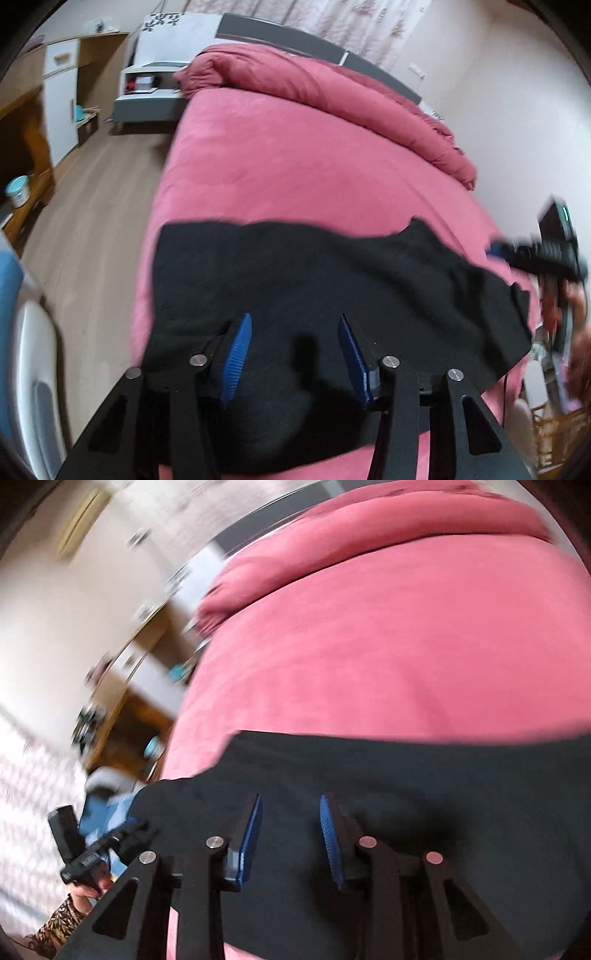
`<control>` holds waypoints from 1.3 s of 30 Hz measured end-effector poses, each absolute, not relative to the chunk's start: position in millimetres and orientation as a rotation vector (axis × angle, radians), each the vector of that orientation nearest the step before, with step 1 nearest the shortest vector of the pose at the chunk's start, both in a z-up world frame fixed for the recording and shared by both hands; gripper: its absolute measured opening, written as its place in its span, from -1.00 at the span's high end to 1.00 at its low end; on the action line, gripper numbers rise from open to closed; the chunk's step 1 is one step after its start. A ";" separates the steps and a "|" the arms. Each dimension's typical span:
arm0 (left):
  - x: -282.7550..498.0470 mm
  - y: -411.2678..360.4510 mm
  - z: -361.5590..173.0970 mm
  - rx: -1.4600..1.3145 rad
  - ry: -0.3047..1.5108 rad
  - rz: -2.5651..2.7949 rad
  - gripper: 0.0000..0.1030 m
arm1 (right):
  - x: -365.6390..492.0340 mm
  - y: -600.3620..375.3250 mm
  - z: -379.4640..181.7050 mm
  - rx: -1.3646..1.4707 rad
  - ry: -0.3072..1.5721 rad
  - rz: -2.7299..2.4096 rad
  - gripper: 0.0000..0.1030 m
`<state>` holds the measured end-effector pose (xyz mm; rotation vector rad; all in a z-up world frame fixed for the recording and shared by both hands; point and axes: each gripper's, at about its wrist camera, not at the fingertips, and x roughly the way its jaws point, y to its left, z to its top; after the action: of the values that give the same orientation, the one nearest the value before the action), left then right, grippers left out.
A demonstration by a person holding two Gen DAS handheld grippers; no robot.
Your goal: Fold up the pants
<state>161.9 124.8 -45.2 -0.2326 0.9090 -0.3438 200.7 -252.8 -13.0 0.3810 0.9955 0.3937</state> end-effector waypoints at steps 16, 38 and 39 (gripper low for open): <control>146.6 138.7 -53.5 -0.285 0.853 -0.385 -0.08 | 288.2 -139.8 -71.3 0.048 1.221 0.589 0.76; 142.9 120.8 -46.6 -0.166 0.775 -0.349 -0.35 | 270.3 -171.8 -65.9 0.143 1.145 0.561 0.14; 143.4 119.2 -46.0 -0.161 0.777 -0.349 -0.37 | 271.7 -166.8 -72.2 0.145 1.174 0.580 0.15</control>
<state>143.4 119.2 -46.0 -0.1609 0.7770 -0.3491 271.7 -166.8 -72.2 0.1448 1.1736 0.5801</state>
